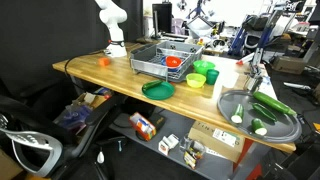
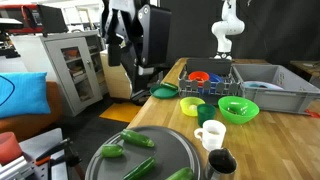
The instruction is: Put the cut zucchini on the green plate
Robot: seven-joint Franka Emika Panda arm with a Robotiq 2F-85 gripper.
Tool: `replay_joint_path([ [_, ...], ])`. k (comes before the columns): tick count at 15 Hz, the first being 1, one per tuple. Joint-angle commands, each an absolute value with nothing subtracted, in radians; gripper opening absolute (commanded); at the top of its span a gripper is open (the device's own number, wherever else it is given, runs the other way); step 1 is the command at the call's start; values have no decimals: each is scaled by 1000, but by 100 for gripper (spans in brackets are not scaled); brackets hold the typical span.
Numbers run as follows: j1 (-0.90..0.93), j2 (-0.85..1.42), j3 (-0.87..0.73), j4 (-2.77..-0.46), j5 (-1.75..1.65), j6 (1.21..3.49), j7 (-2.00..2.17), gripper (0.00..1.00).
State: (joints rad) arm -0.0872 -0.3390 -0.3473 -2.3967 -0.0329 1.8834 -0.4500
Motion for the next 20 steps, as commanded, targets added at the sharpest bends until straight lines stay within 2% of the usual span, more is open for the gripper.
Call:
replay_joint_path([
  [1,-115,-336,-322,-2396,-24,1882,-457,100],
  [8,-91,-275,-301,-2385,18,1905,-448,100],
  [15,-75,4,-236,-2365,240,1961,-462,100],
  [16,-82,-52,-222,-2400,197,1978,-450,100],
  [20,-90,12,-215,-2369,220,1976,-449,100],
])
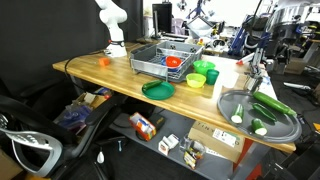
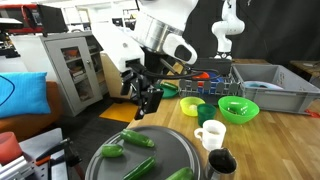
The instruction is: Put the cut zucchini on the green plate
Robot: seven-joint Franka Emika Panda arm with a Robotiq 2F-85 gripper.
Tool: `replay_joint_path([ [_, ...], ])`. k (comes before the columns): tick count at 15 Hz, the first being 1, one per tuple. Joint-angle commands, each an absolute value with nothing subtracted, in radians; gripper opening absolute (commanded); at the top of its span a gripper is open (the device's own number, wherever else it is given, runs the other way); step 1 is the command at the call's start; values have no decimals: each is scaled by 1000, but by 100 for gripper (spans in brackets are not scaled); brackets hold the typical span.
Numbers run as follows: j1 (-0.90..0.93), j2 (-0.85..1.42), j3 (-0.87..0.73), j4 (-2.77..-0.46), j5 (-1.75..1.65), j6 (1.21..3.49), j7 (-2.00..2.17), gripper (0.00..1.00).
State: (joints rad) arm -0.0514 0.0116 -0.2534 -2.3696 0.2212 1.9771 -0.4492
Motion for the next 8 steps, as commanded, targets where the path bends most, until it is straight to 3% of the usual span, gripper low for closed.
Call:
replay_joint_path([
  [1,-91,8,-215,-2367,221,1974,-449,100],
  [8,-91,92,-183,-2419,316,2118,-407,100],
])
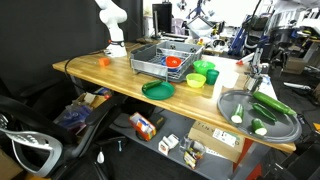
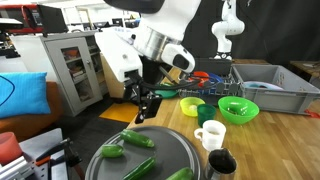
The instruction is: Put the cut zucchini on the green plate
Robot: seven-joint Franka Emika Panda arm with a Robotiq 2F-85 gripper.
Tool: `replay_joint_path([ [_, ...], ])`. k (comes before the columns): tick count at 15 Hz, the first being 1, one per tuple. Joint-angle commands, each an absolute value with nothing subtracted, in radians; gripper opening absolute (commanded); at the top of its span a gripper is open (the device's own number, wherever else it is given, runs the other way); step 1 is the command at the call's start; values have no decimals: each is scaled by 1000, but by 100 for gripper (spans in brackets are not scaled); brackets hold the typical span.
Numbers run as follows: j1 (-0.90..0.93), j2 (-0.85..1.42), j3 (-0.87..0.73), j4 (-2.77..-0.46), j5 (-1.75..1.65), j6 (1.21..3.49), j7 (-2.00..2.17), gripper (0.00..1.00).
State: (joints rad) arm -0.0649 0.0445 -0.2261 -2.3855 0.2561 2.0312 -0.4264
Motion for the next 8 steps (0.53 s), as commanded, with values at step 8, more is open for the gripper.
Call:
replay_joint_path([
  [8,-100,242,-90,-2529,443,2340,-280,100],
])
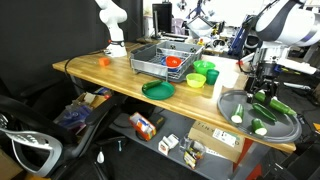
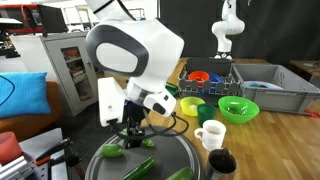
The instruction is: Put the cut zucchini on the green plate
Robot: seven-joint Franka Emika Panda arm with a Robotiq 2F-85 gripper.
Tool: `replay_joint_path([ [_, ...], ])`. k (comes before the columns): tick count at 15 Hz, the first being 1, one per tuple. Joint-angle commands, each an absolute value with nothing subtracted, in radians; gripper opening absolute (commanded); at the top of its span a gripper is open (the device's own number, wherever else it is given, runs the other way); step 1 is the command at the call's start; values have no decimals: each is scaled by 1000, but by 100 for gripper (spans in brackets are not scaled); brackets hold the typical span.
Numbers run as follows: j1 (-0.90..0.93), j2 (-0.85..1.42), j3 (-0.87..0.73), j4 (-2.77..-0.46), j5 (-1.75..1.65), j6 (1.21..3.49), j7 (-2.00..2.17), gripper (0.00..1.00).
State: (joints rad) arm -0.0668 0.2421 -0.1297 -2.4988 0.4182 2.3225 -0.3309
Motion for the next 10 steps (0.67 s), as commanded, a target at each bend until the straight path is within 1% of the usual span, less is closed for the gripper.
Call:
replay_joint_path([
  [1,-104,251,-88,-2508,410,2326,-303,100],
  [10,-100,241,-75,-2553,448,2344,-205,100],
])
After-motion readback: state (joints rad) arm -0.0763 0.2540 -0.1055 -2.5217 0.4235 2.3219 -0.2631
